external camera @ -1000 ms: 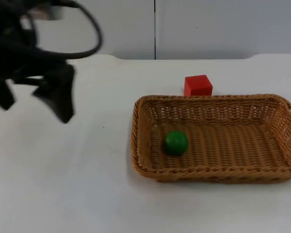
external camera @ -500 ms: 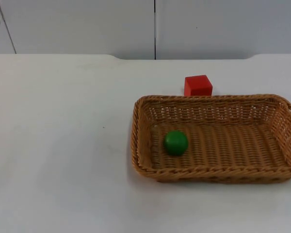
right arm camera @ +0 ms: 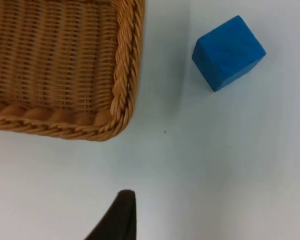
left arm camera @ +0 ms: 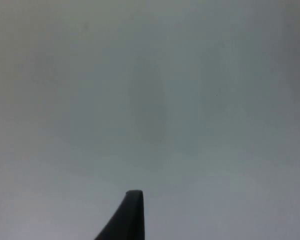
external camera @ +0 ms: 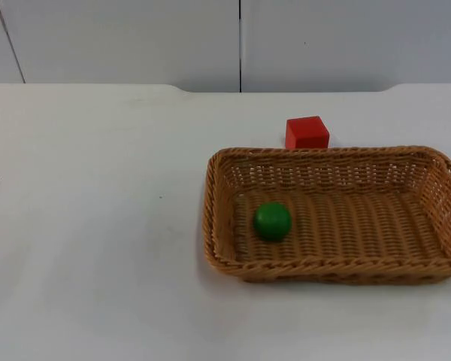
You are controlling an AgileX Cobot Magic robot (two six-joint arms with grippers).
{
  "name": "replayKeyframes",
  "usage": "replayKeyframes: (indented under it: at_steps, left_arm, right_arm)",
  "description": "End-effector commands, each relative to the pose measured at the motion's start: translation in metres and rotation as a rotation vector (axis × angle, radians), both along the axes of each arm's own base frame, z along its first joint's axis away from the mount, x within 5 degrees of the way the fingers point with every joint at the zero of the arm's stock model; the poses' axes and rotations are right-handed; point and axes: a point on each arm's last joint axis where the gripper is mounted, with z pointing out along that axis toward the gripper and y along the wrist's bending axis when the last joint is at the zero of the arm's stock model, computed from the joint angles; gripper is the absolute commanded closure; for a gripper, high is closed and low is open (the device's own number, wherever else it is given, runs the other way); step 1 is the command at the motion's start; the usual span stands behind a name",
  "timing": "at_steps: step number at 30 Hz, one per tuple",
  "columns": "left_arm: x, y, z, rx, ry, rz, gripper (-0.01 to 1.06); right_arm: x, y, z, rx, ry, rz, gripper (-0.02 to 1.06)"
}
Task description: Place all geometric objects except the red cube into the basket.
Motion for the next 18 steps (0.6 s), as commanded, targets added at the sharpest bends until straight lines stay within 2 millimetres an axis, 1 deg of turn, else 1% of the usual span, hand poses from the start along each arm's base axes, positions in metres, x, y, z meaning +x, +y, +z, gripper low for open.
replayKeyframes:
  at_steps: [1, 5, 8, 10, 11, 12, 13, 14, 15, 16, 18]
  left_arm:
    - [0.0, 0.001, 0.001, -0.017, -0.015, 0.028, 0.0]
    - [0.0, 0.0, 0.0, -0.024, -0.008, 0.041, 0.0]
    - [-0.001, 0.0, 0.0, -0.024, -0.002, 0.04, 0.0]
    - [-0.001, 0.0, 0.0, -0.026, -0.002, 0.041, 0.0]
    - [-0.001, 0.0, 0.0, -0.026, -0.002, 0.041, 0.0]
    - [-0.001, 0.0, 0.0, -0.028, 0.0, 0.041, 0.0]
    - [-0.001, 0.0, 0.0, -0.028, 0.0, 0.041, 0.0]
    - [-0.001, 0.0, 0.0, -0.028, 0.0, 0.041, 0.0]
    - [-0.001, 0.0, 0.0, -0.028, 0.002, 0.041, 0.0]
    - [-0.001, 0.0, 0.0, -0.028, 0.002, 0.041, 0.0]
    - [-0.001, 0.0, 0.0, -0.028, 0.002, 0.041, 0.0]
  right_arm:
    - [0.0, -0.002, 0.0, -0.021, 0.019, 0.013, -0.01]
    - [0.008, -0.003, 0.001, -0.048, 0.087, 0.022, -0.01]
    - [0.024, -0.004, 0.002, -0.08, 0.131, 0.05, -0.01]
    - [0.04, -0.005, 0.002, -0.122, 0.163, 0.09, -0.01]
    - [0.04, -0.005, 0.002, -0.122, 0.163, 0.09, -0.01]
    - [0.054, -0.006, 0.001, -0.15, 0.183, 0.113, -0.01]
    - [0.058, -0.006, -0.001, -0.16, 0.195, 0.118, -0.01]
    - [0.067, -0.006, -0.002, -0.174, 0.204, 0.133, -0.01]
    - [0.082, -0.01, -0.007, -0.183, 0.234, 0.15, -0.01]
    - [0.082, -0.01, -0.007, -0.183, 0.234, 0.15, -0.01]
    - [0.099, -0.018, -0.016, -0.162, 0.27, 0.156, -0.01]
